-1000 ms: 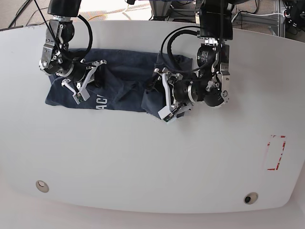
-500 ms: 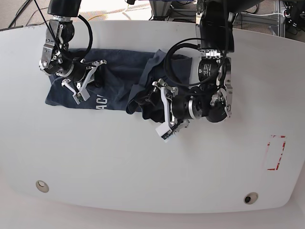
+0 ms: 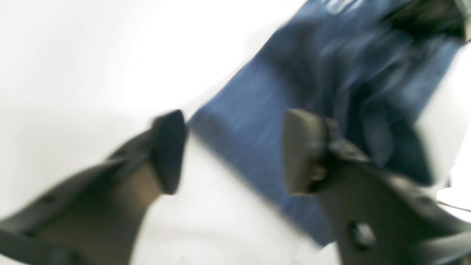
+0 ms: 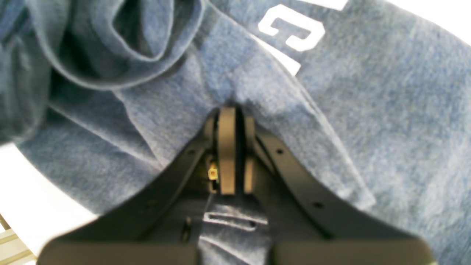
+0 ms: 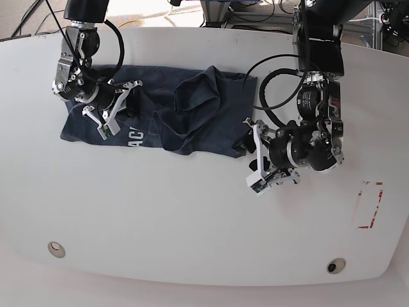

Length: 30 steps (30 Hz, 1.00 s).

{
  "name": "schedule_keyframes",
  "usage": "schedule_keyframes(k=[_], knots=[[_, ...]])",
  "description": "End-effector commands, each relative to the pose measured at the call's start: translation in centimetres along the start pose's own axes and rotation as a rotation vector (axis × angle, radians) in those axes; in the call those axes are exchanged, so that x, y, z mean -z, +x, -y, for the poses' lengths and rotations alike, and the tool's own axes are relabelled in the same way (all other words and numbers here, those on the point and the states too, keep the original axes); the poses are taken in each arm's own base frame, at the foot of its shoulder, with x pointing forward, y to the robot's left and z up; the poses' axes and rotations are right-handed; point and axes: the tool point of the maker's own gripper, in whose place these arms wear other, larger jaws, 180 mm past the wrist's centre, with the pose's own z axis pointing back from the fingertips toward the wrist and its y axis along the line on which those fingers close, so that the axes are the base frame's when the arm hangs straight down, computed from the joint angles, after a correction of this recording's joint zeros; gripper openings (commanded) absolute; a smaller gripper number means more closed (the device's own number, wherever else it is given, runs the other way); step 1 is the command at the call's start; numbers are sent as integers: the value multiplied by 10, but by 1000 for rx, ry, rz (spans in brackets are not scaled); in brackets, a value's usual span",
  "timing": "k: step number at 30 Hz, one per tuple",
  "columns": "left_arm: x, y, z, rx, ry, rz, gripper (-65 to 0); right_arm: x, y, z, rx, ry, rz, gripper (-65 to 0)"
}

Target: Layout the t-shirt on the table in an organized manner, then fold the t-shirt properly

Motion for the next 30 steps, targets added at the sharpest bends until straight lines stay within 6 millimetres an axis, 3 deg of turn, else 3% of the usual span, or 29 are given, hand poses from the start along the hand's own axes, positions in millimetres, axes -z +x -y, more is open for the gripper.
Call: schedule_keyframes(k=[1, 4, 6, 15, 30], knots=[[-10, 12, 1, 50, 26, 51, -515, -3, 0, 5, -16, -20, -16, -620], [-11, 2, 0, 89, 64, 20, -632, -3, 1, 5, -15, -18, -14, -620], [-9, -6, 2, 111, 76, -11, -650, -3, 1, 5, -15, -18, -14, -620], [14, -25, 39, 193, 24, -82, -650, -2, 0, 4, -12, -16, -14, -620], [63, -10, 106, 233, -123, -112, -649, -2, -1, 4, -12, -15, -17, -620]])
